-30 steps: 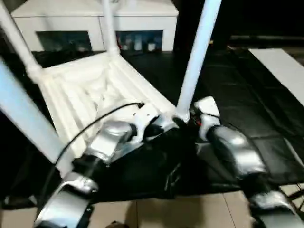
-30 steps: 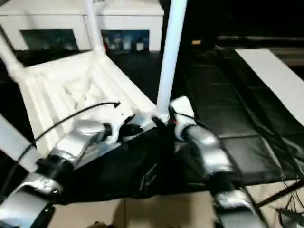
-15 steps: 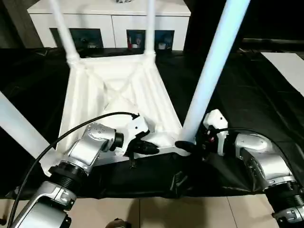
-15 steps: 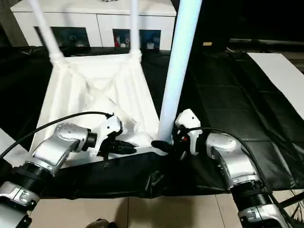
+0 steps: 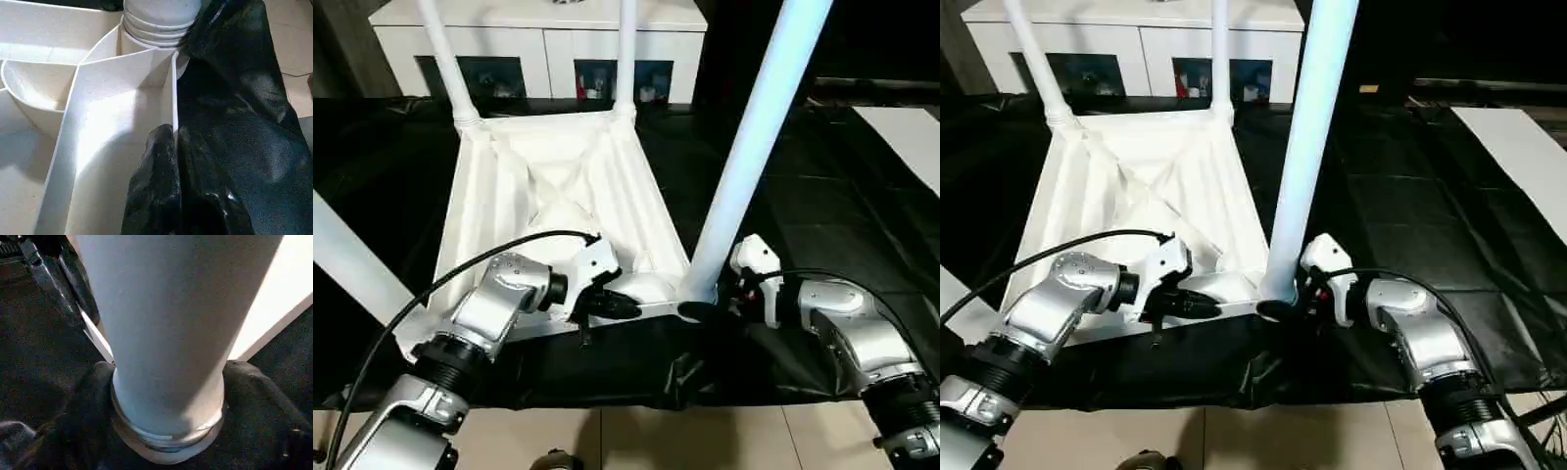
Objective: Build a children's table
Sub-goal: Rotate leg to tighten
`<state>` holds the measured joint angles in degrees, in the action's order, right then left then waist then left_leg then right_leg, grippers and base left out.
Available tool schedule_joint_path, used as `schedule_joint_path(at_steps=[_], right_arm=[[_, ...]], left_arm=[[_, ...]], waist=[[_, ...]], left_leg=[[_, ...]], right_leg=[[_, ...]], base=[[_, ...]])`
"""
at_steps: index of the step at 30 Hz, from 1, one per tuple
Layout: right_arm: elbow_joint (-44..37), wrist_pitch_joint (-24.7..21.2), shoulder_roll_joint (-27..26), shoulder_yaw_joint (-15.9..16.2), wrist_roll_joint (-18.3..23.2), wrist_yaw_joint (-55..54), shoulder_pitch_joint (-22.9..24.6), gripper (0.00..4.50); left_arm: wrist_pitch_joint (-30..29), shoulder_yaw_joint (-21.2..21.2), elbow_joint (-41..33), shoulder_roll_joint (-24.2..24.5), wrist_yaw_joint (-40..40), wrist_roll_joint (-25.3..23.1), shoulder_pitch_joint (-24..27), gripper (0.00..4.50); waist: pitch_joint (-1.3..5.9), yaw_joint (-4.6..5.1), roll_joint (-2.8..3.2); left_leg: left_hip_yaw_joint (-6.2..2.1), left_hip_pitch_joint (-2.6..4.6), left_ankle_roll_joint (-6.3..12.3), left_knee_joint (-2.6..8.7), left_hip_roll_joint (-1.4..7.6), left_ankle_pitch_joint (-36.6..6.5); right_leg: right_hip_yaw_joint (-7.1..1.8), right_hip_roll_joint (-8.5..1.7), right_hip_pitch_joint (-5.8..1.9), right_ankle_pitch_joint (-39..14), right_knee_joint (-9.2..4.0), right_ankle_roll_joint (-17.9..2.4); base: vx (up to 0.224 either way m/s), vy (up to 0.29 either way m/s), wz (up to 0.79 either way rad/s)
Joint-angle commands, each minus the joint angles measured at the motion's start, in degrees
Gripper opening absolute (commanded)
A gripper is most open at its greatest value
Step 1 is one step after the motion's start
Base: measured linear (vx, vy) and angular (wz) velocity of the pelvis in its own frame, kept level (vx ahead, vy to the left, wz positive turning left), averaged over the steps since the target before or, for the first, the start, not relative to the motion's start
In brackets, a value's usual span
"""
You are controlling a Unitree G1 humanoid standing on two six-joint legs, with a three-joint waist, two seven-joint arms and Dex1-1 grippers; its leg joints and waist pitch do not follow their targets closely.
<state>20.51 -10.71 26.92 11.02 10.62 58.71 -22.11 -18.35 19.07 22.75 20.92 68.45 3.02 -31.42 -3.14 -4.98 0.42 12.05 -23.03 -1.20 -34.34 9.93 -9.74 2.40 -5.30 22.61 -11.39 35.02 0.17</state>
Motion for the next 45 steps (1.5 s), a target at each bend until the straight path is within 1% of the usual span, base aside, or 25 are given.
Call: schedule_joint_path(at_steps=[1,8,9,10,12,13,14,17,20,21,22,24,25,27,29,31,33,34,36,37,40,41,43,44,45], right_arm=[[0.6,-0.6,0.2,-0.9,0.2,0.1,-0.7,3.21],[1.4,-1.0,-1.5,-1.3,0.7,-1.1,-0.3,2.78],[3.6,-0.8,-3.9,-2.5,0.1,-6.1,-1.2,2.77],[5.2,-0.4,-5.6,-3.2,-0.7,-10.0,-1.9,2.77],[8.7,0.4,-9.1,-4.8,-2.4,-19.1,-3.6,2.74],[9.5,-0.2,-10.7,-5.7,-2.2,-22.3,-4.2,2.74],[9.5,-0.2,-10.7,-5.7,-2.2,-22.3,-4.2,2.74],[13.4,-1.3,-16.4,-8.1,-3.6,-35.9,-7.1,2.73],[17.8,-1.4,-20.3,-8.9,-6.0,-46.9,-10.1,2.72],[17.8,-1.4,-20.3,-8.9,-6.0,-46.9,-10.1,2.72],[20.2,-0.6,-22.4,-9.8,-6.2,-51.0,-11.8,2.72],[23.0,0.7,-24.4,-10.0,-6.7,-54.7,-13.7,2.72],[24.3,2.0,-25.6,-9.8,-6.9,-55.6,-14.8,2.72],[25.3,3.1,-26.7,-9.9,-7.1,-56.1,-15.7,2.72],[23.0,6.6,-27.4,-9.7,-6.4,-52.4,-15.6,3.42],[21.8,8.3,-26.2,-8.7,-7.8,-52.0,-15.4,3.44],[20.8,8.9,-25.0,-9.1,-7.7,-51.2,-15.3,3.54],[20.6,8.8,-24.8,-9.2,-7.5,-51.0,-15.2,3.68],[17.7,7.2,-22.9,-10.6,-5.1,-47.2,-14.3,3.89],[16.9,6.7,-22.2,-10.5,-4.7,-45.8,-13.9,3.98],[14.8,5.1,-19.1,-9.9,-3.9,-40.2,-12.3,3.98],[13.5,4.6,-17.2,-9.3,-3.0,-35.1,-10.9,3.98],[12.7,4.6,-16.2,-8.8,-2.7,-32.4,-10.2,3.98],[10.3,4.0,-14.0,-7.4,-1.7,-26.4,-8.4,3.98],[7.2,2.8,-11.8,-6.0,0.0,-20.0,-6.5,3.98]], left_arm=[[0.4,-0.3,-2.6,-0.4,1.8,2.1,-1.1,0.00],[-0.1,0.1,-2.7,-0.6,1.8,2.0,-0.7,0.00],[-0.7,0.0,-2.5,-1.5,0.4,1.8,-0.7,0.00],[-1.2,0.0,-2.1,-2.3,-1.0,1.5,-0.7,0.00],[-1.8,-0.1,-0.4,-4.4,-5.4,0.1,-1.0,0.00],[-1.6,-0.2,0.8,-5.4,-7.5,-0.7,-1.3,0.00],[-1.6,-0.2,0.8,-5.4,-7.5,-0.7,-1.3,0.00],[-1.4,-2.2,6.3,-10.8,-18.4,-2.6,-3.6,0.00],[-2.6,-4.6,11.6,-15.2,-28.0,-3.4,-6.5,0.00],[-2.6,-4.6,11.6,-15.2,-28.0,-3.4,-6.5,0.00],[-1.9,-4.5,14.3,-16.5,-31.4,-4.7,-7.8,0.00],[-0.8,-5.3,17.2,-18.1,-35.6,-5.6,-9.1,0.00],[0.1,-5.3,18.5,-18.7,-37.2,-6.3,-9.8,0.00],[0.9,-5.5,19.7,-19.3,-38.3,-6.9,-10.5,0.00],[1.1,-5.2,19.0,-19.0,-36.5,-6.8,-10.3,0.00],[1.0,-5.4,17.9,-18.4,-35.0,-6.0,-10.0,0.00],[1.0,-5.7,17.0,-17.7,-34.8,-5.7,-9.7,0.00],[1.0,-5.7,16.7,-17.6,-34.6,-5.6,-9.6,0.00],[0.6,-5.1,14.4,-15.9,-31.5,-5.2,-8.3,0.00],[0.8,-4.7,13.8,-15.3,-30.3,-5.3,-7.9,0.00],[-0.1,-4.1,11.6,-13.3,-27.1,-5.2,-6.4,0.00],[-0.4,-3.4,10.7,-11.9,-25.2,-5.4,-5.5,0.00],[-0.4,-3.0,10.2,-11.3,-24.2,-5.4,-5.1,0.00],[0.2,-2.4,9.4,-10.1,-21.7,-5.2,-4.5,0.00],[1.1,-1.9,8.5,-8.9,-18.9,-4.7,-3.9,0.00]], waist=[[4.07,0.43,-0.38],[4.09,0.49,-0.39],[4.09,0.54,-0.50],[4.06,0.69,-0.29],[3.98,1.63,-0.54],[4.01,2.03,-0.56],[3.93,2.28,-0.52],[3.86,2.98,-0.56],[3.88,3.12,-0.49],[3.90,3.20,-0.50],[3.97,2.95,-0.46],[4.09,3.06,-0.05],[4.13,3.04,-0.13],[4.19,2.82,-0.26],[4.27,2.64,-0.35],[4.32,2.55,-0.40],[4.34,2.75,-0.37],[4.30,2.84,-0.34],[4.23,2.83,-0.26],[4.24,2.75,0.00],[4.25,2.74,-0.17],[4.26,2.65,-0.14],[4.17,2.48,-0.12],[4.19,2.48,0.30],[4.03,2.30,0.11]], left_leg=[[-1.62,2.11,3.47,4.00,3.52,-9.9],[-1.64,2.12,3.26,3.97,3.50,-10.1],[-1.61,2.07,3.30,3.94,3.50,-9.8],[-1.61,2.02,3.07,3.95,3.42,-10.0],[-1.79,1.77,1.27,4.23,3.23,-11.2],[-1.96,1.90,0.56,4.36,3.29,-12.6],[-1.95,1.78,0.41,4.40,3.29,-13.0],[-1.87,2.04,-0.52,4.46,3.15,-14.4],[-1.87,2.21,-1.09,4.38,3.02,-15.5],[-1.81,2.22,-1.11,4.33,2.98,-15.5],[-1.91,2.08,-0.85,4.36,2.98,-15.0],[-1.82,2.17,-0.82,4.31,2.93,-14.5],[-1.80,2.28,-0.79,4.29,2.92,-14.5],[-1.76,2.03,0.14,4.21,2.90,-13.5],[-1.78,1.86,1.04,4.17,2.91,-12.3],[-1.75,1.76,1.96,4.08,2.95,-11.0],[-1.84,1.45,2.59,4.07,2.92,-10.7],[-1.88,1.38,2.70,4.11,2.96,-10.5],[-1.78,1.70,3.11,4.07,3.03,-11.4],[-1.80,1.75,3.21,4.05,2.97,-11.6],[-1.71,1.73,3.54,4.02,3.13,-10.8],[-1.64,1.79,3.78,3.93,3.13,-10.7],[-1.65,1.73,3.74,3.98,3.18,-11.0],[-1.73,1.78,3.48,4.04,3.17,-11.2],[-1.84,1.81,3.67,4.19,3.30,-13.5]], right_leg=[[-2.03,-3.21,-2.03,-4.1,-3.45,-14.8],[-1.99,-3.19,-2.03,-4.5,-3.41,-14.9],[-2.03,-3.23,-2.03,-4.3,-3.40,-15.0],[-2.05,-3.29,-1.85,-4.6,-3.45,-15.1],[-1.88,-3.18,-1.91,-7.0,-3.51,-14.7],[-1.81,-3.26,-2.03,-9.1,-3.72,-14.1],[-1.89,-3.26,-2.02,-9.5,-3.80,-13.9],[-2.00,-2.99,-1.61,-10.7,-4.16,-13.2],[-2.08,-3.20,-1.45,-13.1,-4.56,-12.7],[-2.12,-3.20,-1.37,-13.2,-4.60,-12.6],[-2.07,-3.23,-1.66,-12.6,-4.63,-12.1],[-2.09,-3.11,-1.27,-11.0,-4.49,-12.2],[-2.06,-3.01,-1.38,-10.4,-4.54,-12.2],[-2.06,-3.06,-1.63,-7.8,-4.35,-12.2],[-1.98,-3.13,-1.90,-6.5,-4.14,-12.2],[-1.93,-3.12,-1.97,-4.9,-3.95,-12.5],[-1.81,-3.14,-2.22,-4.5,-3.82,-12.7],[-1.79,-3.11,-2.26,-4.6,-3.81,-12.7],[-1.88,-3.08,-2.03,-5.8,-4.03,-12.9],[-1.85,-3.02,-2.03,-5.8,-4.02,-12.8],[-1.85,-2.90,-2.15,-4.0,-3.84,-13.6],[-1.87,-2.94,-2.12,-3.8,-3.87,-13.9],[-1.89,-3.01,-2.09,-4.3,-3.92,-14.1],[-1.89,-3.01,-2.05,-4.5,-3.86,-14.2],[-1.83,-2.91,-2.34,-5.5,-4.19,-13.7]], base=[[0.000,0.000,0.00],[0.000,0.000,0.00],[0.000,0.000,0.00],[0.000,0.000,0.00],[0.000,0.000,0.00],[0.000,0.000,0.00],[0.000,0.000,0.00],[0.000,0.000,0.00],[0.000,0.000,0.00],[0.000,0.000,0.00],[0.000,0.000,0.00],[0.000,0.000,0.00],[0.000,0.000,0.00],[0.000,0.000,0.00],[0.000,0.000,0.00],[0.000,0.000,0.00],[0.000,0.000,0.00],[0.000,0.000,0.00],[0.000,0.000,0.00],[0.000,0.000,0.00],[0.000,0.000,0.00],[0.000,0.000,0.00],[0.000,0.000,0.00],[0.000,0.000,0.00],[0.000,0.000,0.00]])
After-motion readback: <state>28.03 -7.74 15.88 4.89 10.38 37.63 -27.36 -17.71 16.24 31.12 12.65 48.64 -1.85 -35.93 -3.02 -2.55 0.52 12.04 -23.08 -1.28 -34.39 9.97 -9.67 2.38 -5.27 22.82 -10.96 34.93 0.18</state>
